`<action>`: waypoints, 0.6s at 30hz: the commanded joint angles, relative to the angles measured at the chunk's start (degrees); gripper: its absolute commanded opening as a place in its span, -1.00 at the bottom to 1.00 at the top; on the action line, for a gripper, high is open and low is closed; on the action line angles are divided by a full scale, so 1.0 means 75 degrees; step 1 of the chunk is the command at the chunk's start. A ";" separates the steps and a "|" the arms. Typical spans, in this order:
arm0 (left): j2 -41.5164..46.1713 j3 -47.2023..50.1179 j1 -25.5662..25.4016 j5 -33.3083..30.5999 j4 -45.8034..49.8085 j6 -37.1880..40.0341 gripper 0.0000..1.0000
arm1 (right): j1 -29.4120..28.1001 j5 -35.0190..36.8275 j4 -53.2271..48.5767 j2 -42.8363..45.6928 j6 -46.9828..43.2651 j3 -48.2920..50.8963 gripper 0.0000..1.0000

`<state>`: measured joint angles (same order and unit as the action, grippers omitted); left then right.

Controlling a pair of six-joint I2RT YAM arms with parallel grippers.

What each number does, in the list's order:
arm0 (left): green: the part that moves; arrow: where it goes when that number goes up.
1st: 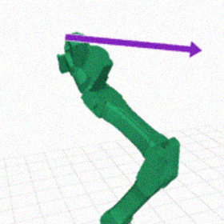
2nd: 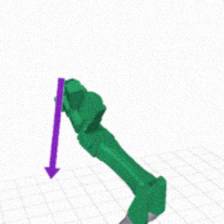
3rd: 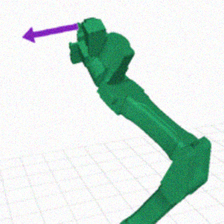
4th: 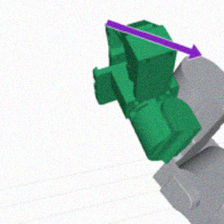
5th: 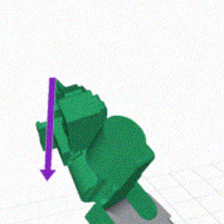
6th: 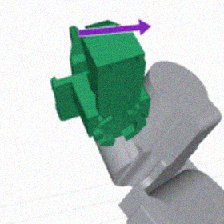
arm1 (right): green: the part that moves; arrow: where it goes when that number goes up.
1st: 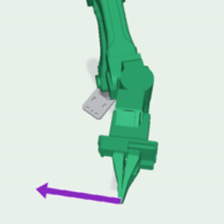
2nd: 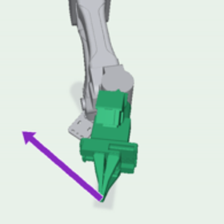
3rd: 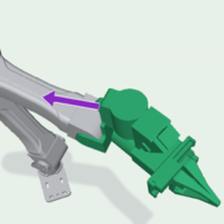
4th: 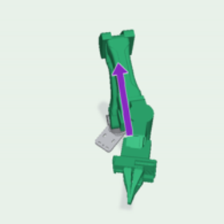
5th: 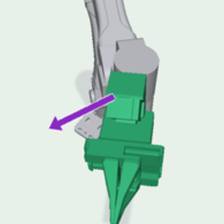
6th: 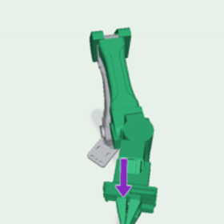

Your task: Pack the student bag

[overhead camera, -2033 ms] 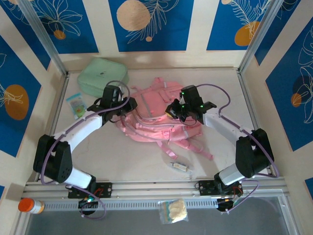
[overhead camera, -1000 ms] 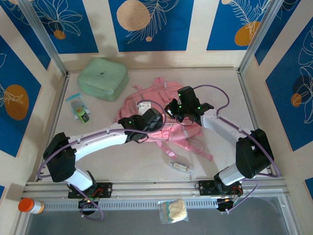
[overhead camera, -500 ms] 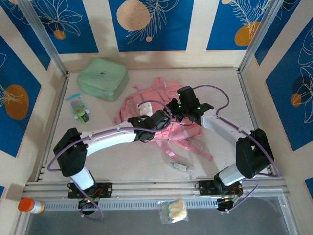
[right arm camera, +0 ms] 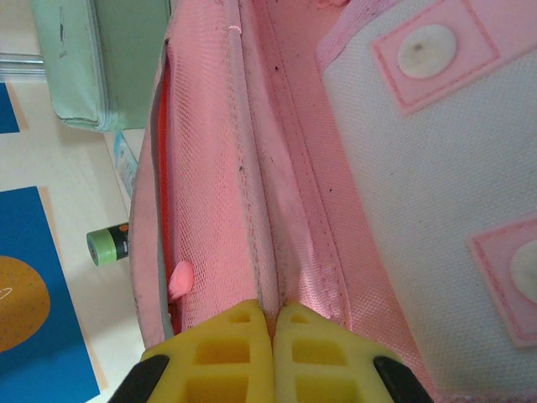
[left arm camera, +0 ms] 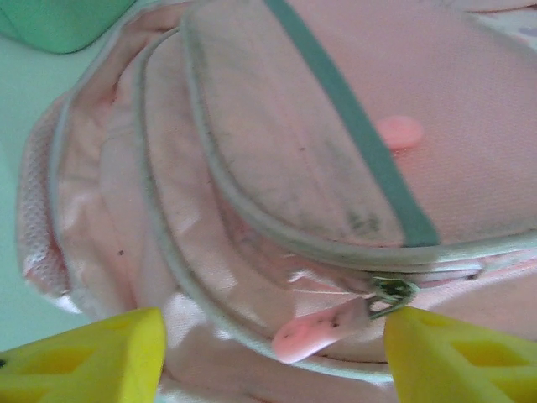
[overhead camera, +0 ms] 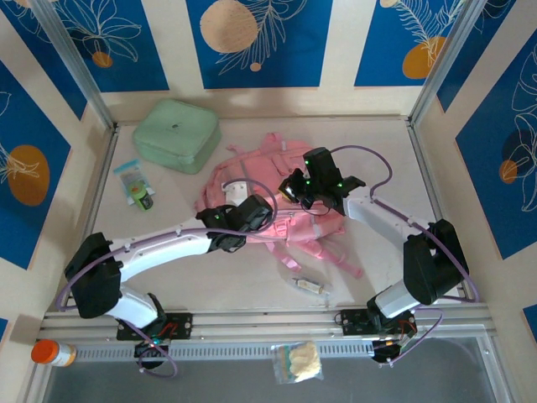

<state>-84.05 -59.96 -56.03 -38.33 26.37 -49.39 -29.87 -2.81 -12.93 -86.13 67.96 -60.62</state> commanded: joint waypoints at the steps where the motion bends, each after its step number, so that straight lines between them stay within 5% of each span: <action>1: 0.0001 -0.0332 0.0050 0.0469 -0.0297 0.0949 0.24 | 0.0022 -0.0168 0.0598 -0.0023 -0.0046 -0.0440 -1.00; 18: -0.0119 -0.0407 0.0625 0.1721 -0.0141 0.2302 -0.14 | 0.0059 -0.0116 0.0493 0.0022 -0.0086 -0.0435 -1.00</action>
<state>-85.95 -63.79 -52.18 -28.60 25.76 -35.77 -29.76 -2.81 -12.93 -86.43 67.94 -60.64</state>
